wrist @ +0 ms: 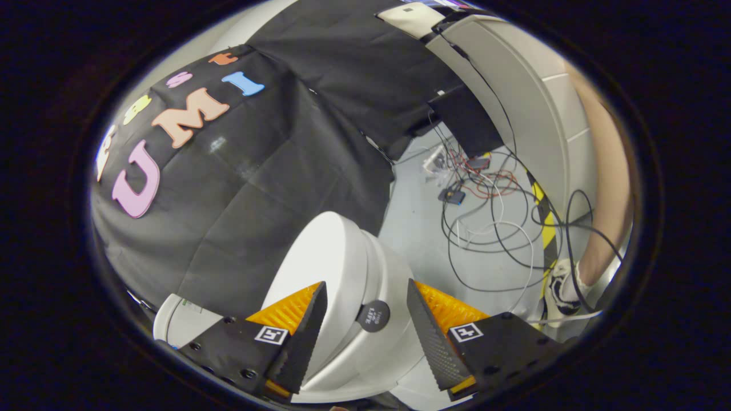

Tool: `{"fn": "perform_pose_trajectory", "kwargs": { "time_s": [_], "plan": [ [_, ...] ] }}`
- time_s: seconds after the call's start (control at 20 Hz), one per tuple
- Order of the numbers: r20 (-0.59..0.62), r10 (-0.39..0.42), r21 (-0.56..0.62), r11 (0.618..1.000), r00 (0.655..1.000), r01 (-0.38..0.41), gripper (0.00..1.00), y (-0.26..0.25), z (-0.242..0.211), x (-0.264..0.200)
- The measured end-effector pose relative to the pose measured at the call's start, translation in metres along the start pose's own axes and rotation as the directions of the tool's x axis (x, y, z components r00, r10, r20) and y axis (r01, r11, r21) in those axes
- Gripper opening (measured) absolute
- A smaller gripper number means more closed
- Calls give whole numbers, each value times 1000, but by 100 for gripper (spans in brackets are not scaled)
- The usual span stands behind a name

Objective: Open the toilet lid.

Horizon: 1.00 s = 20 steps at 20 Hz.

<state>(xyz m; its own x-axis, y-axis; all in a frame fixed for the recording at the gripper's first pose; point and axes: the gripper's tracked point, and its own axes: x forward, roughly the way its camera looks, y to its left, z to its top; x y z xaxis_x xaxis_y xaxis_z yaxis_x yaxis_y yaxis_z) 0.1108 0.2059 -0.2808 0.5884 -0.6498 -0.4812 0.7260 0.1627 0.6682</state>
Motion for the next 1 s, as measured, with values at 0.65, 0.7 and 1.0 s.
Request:
{"fn": "perform_pose_trajectory", "kwargs": {
  "time_s": [0.65, 0.7, 1.0],
  "plan": [
    [-169, 66, 172, 984, 983, -36, 71, 2, -36, 26],
    [-181, 73, 176, 984, 981, -40, 71, 4, -38, 27],
    [-230, 43, 192, 981, 972, 3, 36, -1, -41, 29]
  ]
}}
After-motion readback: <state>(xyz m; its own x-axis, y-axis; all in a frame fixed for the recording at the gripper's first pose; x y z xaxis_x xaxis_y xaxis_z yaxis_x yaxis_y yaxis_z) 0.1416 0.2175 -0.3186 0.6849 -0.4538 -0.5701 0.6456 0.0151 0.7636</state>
